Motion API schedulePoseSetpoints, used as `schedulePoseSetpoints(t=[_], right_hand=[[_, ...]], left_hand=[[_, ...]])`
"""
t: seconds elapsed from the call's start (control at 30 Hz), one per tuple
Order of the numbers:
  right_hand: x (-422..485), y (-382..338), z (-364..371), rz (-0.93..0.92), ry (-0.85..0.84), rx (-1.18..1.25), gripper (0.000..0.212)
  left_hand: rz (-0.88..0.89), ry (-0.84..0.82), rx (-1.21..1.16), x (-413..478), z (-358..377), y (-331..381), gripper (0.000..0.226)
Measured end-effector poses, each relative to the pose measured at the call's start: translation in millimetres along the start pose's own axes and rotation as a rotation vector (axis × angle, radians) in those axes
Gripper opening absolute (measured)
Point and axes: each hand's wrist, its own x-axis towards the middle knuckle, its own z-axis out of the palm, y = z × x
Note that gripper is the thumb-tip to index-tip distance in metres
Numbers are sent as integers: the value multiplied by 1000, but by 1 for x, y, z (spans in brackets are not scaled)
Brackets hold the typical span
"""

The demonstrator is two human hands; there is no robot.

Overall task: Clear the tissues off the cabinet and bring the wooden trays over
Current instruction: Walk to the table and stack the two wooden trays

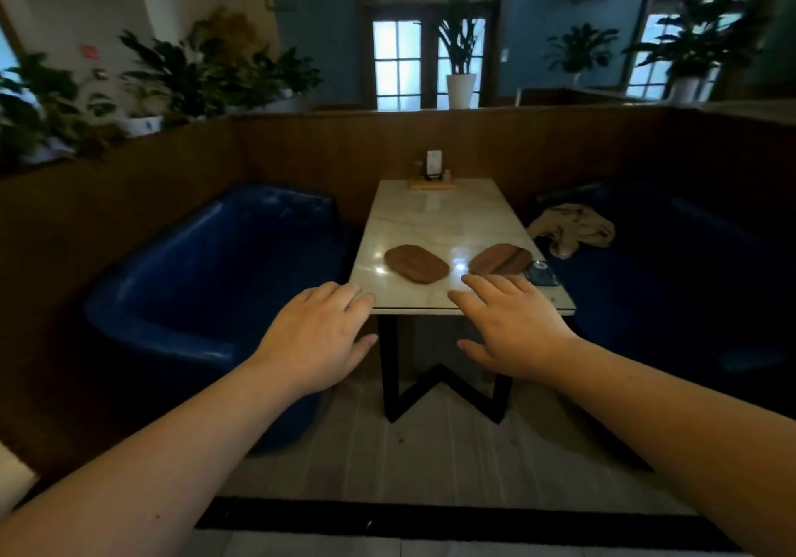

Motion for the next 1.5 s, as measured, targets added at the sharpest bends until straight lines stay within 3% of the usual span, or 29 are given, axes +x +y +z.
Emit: schedulePoseSetpoints(t=[0.2, 0.47, 0.77, 1.03, 1.23, 1.5], right_hand=[[31, 38, 48, 123, -120, -40, 73], [69, 144, 138, 255, -194, -12, 69], [137, 285, 237, 288, -245, 32, 67], [179, 338, 310, 292, -355, 71, 68], [229, 373, 363, 338, -454, 181, 63], [287, 431, 438, 540, -592, 362, 61]], left_hand=[[77, -62, -68, 78, 68, -15, 55], [165, -70, -109, 216, 159, 3, 53], [178, -144, -109, 363, 256, 20, 50], [249, -266, -83, 440, 324, 17, 46], [224, -349, -163, 509, 399, -2, 48], [87, -584, -375, 595, 512, -28, 46]])
